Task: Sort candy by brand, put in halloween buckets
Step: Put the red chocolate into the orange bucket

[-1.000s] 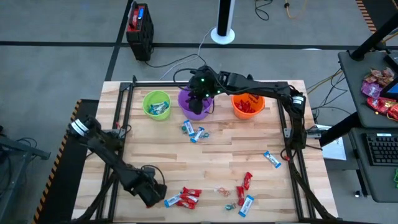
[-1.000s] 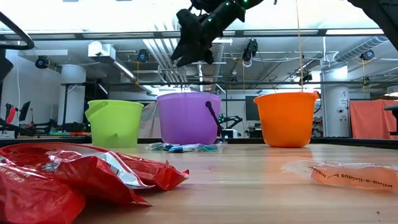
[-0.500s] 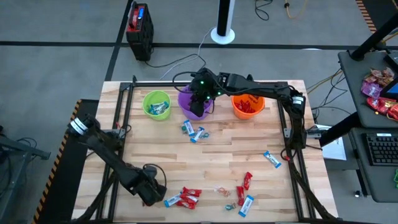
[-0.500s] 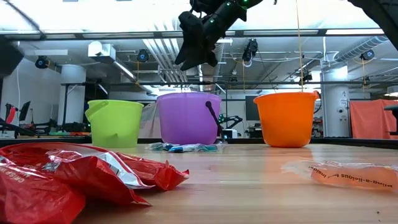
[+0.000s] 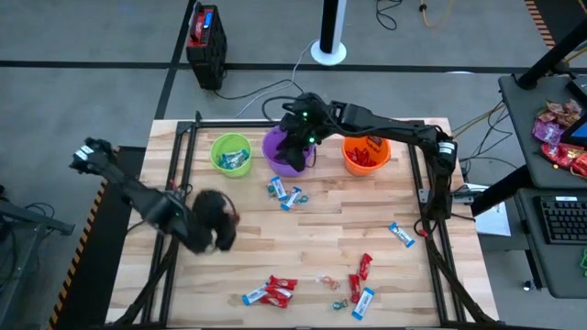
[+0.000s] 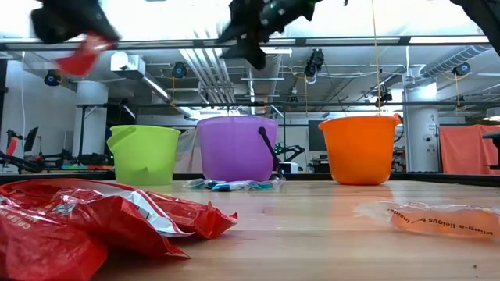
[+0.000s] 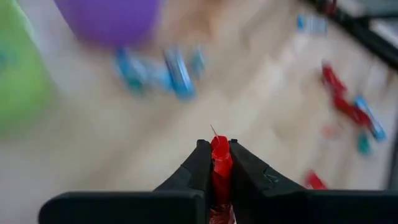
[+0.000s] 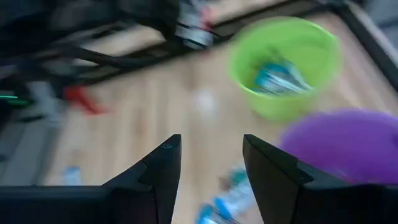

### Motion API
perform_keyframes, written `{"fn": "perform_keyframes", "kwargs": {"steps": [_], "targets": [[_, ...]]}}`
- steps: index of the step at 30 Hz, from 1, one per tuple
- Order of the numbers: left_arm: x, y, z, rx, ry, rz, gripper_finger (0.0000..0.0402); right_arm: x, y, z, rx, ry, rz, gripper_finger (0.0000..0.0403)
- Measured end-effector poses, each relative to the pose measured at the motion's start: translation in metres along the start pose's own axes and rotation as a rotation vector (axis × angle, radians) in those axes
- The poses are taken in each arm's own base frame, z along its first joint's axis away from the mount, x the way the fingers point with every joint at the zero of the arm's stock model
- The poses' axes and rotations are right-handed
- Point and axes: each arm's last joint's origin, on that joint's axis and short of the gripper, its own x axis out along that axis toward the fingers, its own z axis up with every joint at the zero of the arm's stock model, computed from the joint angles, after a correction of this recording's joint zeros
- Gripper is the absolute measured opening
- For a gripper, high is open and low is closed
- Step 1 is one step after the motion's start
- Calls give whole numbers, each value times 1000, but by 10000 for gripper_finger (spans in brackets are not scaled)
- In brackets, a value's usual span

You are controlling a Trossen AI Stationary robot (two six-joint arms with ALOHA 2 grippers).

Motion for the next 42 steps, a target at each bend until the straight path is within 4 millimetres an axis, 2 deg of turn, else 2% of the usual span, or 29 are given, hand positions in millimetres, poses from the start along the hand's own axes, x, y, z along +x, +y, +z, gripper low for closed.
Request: {"fn": "perform_keyframes", "kwargs": {"steps": [3,6,11,14,18,21,25,28,32,38,42], "targets": [[-10,19,29,54,-146,24,18,-2,9,4,-33,-26,131,164],[-21,33,57,56,-275,-11,17,1,21,3,-90,-24,186,164],[-46,39,99,119,-549,-159,15,9,42,9,-215,-106,231,164],[-56,44,114,153,-643,-243,15,10,49,17,-248,-191,228,164],[-55,48,121,157,-670,-257,15,7,52,27,-271,-301,216,169],[-50,44,128,170,-695,-300,15,5,53,33,-280,-365,210,184],[-39,36,133,188,-703,-322,15,5,55,33,-288,-367,197,206],[-28,32,135,193,-689,-304,15,6,55,34,-299,-374,195,207],[-17,27,137,202,-682,-292,17,6,56,33,-314,-372,195,167],[-18,28,139,201,-708,-262,23,6,56,32,-321,-360,198,39],[-23,31,138,184,-715,-240,30,5,54,32,-309,-354,183,28]]}}
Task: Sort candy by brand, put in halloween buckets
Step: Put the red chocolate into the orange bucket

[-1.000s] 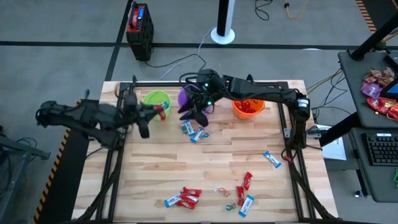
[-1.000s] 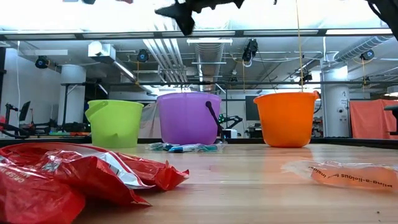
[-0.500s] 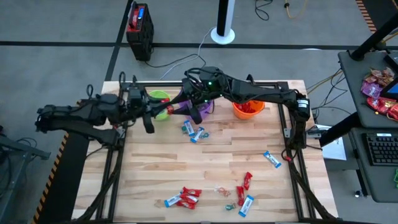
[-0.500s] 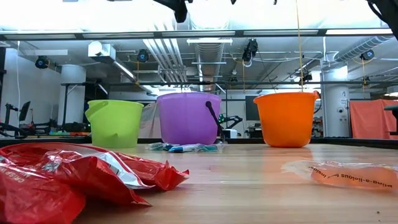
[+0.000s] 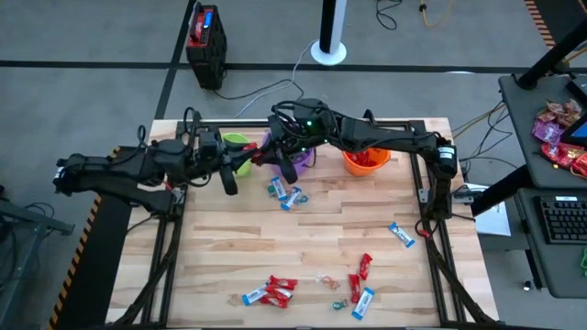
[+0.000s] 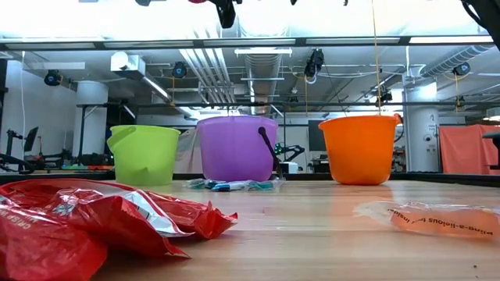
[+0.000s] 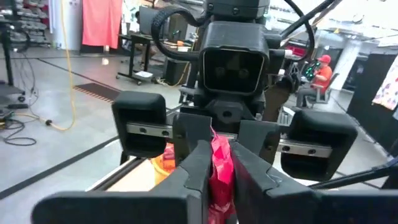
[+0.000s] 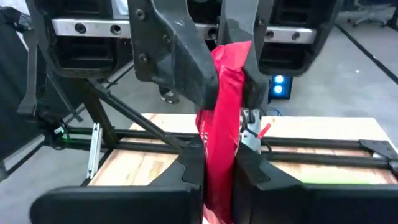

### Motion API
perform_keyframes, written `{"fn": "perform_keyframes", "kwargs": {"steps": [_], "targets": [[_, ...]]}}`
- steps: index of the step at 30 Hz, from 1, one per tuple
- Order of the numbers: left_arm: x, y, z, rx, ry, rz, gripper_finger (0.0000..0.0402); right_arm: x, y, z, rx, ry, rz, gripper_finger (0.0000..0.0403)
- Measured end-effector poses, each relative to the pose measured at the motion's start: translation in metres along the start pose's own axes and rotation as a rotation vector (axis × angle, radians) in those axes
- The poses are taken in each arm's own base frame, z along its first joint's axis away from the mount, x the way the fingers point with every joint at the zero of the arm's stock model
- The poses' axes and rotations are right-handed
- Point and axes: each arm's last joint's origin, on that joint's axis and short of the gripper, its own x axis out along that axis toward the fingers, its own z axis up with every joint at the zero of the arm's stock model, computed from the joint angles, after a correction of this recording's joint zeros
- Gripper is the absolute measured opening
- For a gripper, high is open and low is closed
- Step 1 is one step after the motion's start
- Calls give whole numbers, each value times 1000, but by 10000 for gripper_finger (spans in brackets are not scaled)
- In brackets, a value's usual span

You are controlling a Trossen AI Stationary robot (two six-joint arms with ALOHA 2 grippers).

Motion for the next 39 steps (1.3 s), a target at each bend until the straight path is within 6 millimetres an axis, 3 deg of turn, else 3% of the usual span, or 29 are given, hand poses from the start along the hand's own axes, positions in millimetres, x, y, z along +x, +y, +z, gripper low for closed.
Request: {"fn": "perform_keyframes", "kwargs": {"steps": [7,11,16,20,23,26,35,39], "targets": [[-14,9,11,0,-5,174,102,-11,-12,-11,83,130,-36,27],[-26,12,23,24,29,191,143,-28,-24,-21,121,328,-220,26],[-39,16,34,21,112,226,165,-78,-47,-29,127,724,-750,26],[-47,21,38,-8,179,342,166,-127,-69,-42,412,908,-953,26],[-52,25,37,-20,256,418,165,-155,-81,-62,731,996,-958,26],[-56,28,34,-29,331,465,160,-167,-85,-81,876,1092,-944,34],[-59,37,36,-118,331,559,154,-166,-86,-116,893,1202,-846,31],[-58,38,35,-154,346,551,154,-166,-85,-128,912,1243,-842,61]]}}
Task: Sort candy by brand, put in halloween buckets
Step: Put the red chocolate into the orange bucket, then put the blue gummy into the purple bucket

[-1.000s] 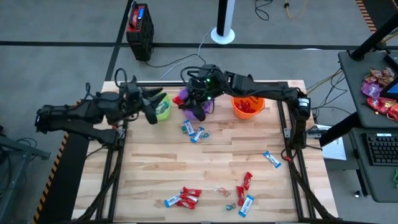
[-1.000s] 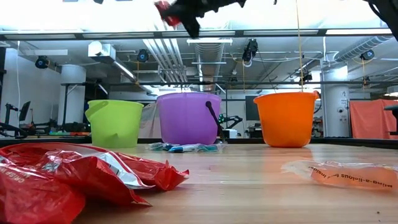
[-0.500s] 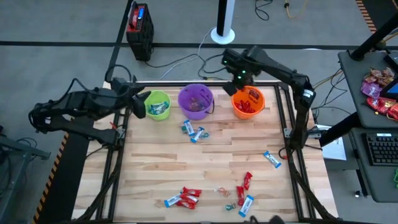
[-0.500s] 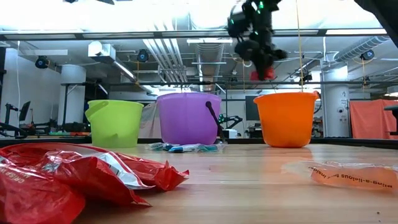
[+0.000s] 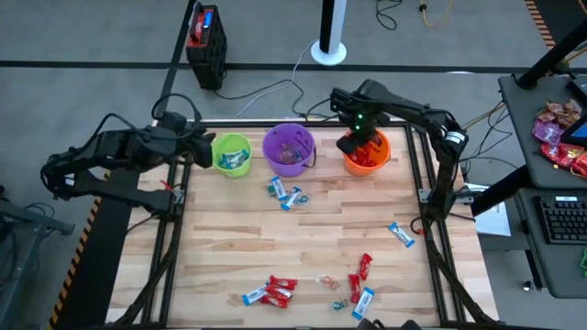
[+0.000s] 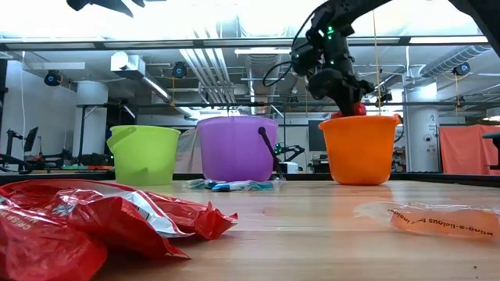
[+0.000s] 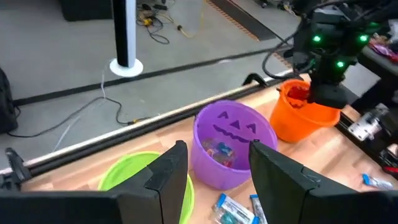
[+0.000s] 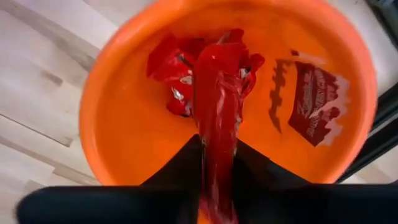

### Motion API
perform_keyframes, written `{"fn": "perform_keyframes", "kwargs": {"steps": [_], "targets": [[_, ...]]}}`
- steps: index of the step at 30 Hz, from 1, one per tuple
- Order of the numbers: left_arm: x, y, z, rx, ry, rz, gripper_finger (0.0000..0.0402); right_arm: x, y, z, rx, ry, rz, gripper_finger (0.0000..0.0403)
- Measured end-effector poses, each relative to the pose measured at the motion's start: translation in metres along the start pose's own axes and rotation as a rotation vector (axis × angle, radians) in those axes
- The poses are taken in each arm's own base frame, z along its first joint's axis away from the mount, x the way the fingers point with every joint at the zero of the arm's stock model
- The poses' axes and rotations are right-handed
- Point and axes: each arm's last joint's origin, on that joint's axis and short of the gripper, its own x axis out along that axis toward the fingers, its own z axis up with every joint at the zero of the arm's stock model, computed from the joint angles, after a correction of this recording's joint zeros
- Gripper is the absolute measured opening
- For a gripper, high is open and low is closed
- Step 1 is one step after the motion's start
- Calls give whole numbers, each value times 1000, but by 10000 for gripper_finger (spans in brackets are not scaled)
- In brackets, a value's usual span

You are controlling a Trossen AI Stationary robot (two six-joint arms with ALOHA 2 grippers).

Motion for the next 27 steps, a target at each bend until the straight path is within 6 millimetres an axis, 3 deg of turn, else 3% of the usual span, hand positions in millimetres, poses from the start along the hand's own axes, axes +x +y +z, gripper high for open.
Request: {"fn": "perform_keyframes", "kwargs": {"steps": [10,16,22,27], "targets": [[8,-7,-2,-11,38,-1,154,8,-3,3,-21,-12,4,163],[13,-14,-10,-8,206,-111,154,-20,10,-3,-61,-174,131,180],[17,-26,-30,37,338,-168,154,-44,75,-27,-480,-368,421,171],[13,-42,-58,78,374,-251,154,-37,146,-59,-808,-471,383,167]]}}
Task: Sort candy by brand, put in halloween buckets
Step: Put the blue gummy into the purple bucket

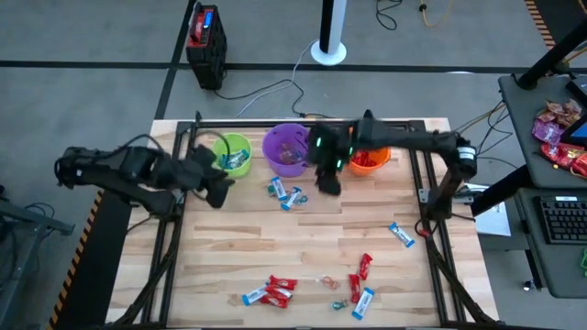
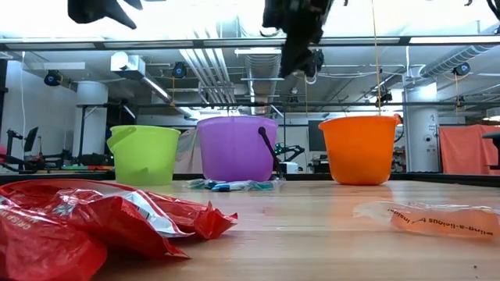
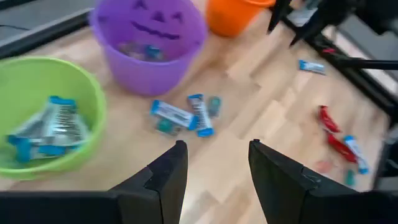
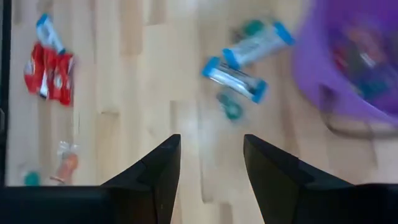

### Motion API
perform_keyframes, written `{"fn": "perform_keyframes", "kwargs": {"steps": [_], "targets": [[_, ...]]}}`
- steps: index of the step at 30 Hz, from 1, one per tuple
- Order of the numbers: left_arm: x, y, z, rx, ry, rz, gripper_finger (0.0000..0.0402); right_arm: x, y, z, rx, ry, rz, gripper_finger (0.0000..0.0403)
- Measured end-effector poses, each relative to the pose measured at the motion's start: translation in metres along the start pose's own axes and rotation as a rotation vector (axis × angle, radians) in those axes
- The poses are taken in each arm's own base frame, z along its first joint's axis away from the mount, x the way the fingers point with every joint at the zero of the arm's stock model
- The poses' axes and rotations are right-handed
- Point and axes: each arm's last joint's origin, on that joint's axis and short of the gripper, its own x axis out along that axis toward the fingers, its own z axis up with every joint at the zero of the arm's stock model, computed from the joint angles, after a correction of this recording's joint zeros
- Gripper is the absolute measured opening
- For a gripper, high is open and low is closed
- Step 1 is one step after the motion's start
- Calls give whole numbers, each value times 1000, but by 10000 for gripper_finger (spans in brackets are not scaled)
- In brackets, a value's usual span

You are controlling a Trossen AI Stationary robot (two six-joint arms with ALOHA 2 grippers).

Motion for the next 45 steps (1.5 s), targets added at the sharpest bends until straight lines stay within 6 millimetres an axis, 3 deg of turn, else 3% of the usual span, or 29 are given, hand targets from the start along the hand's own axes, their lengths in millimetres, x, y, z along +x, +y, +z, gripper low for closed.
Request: {"fn": "perform_keyframes", "kwargs": {"steps": [3,6,12,16,24,35,39,45], "targets": [[1,-13,-16,-12,-33,-57,154,23,30,-4,-76,39,-39,170],[-3,-26,-29,-15,-81,-112,154,51,43,-9,-107,-17,-41,173],[-18,-47,-46,-74,-65,-225,154,103,27,-40,-105,-66,-152,166],[-29,-55,-51,-101,-31,-277,154,124,18,-60,-145,-70,-258,151],[-43,-56,-43,-105,-29,-304,154,148,5,-75,-148,-105,-293,131],[-43,-51,-44,-72,-33,-260,154,178,0,-62,-160,-65,-289,134],[-42,-50,-44,-66,-32,-253,154,181,-1,-65,-161,-35,-288,102],[-42,-48,-44,-50,-53,-218,154,182,0,-69,-171,-5,-256,19]]}}
